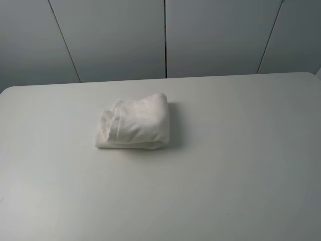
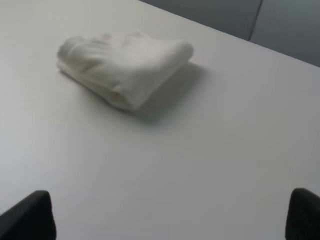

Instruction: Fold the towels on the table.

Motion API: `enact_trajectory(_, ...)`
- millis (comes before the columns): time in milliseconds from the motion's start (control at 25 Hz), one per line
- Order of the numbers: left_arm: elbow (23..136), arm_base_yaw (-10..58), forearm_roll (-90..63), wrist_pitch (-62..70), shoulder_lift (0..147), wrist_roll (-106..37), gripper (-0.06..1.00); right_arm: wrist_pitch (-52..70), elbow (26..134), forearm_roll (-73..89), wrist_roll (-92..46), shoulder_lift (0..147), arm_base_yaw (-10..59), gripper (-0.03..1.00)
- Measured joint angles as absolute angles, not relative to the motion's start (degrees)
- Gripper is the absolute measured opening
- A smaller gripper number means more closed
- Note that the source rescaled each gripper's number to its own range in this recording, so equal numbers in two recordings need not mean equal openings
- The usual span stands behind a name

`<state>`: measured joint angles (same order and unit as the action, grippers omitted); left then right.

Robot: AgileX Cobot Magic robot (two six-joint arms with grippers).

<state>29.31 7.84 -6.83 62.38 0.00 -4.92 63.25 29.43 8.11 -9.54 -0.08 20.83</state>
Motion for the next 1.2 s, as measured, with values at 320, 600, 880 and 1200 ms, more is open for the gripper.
enact_trajectory(320, 29.31, 3.08, -6.83, 62.38, 0.0, -4.92, 1.0, 63.25, 29.43, 7.71, -9.3, -0.08, 2.63, 1.0)
enact_trajectory(600, 29.31, 3.08, -6.83, 62.38, 0.0, -4.92, 1.0, 63.25, 29.43, 6.42, -8.05, -0.08, 1.3, 1.0)
enact_trajectory(880, 29.31, 3.08, -6.83, 62.38, 0.0, -4.92, 1.0, 63.25, 29.43, 5.58, -7.21, -0.08, 1.3, 1.0)
enact_trajectory(1200, 29.31, 3.08, -6.83, 62.38, 0.0, -4.92, 1.0, 63.25, 29.43, 5.58, -6.88, -0.08, 1.3, 1.0)
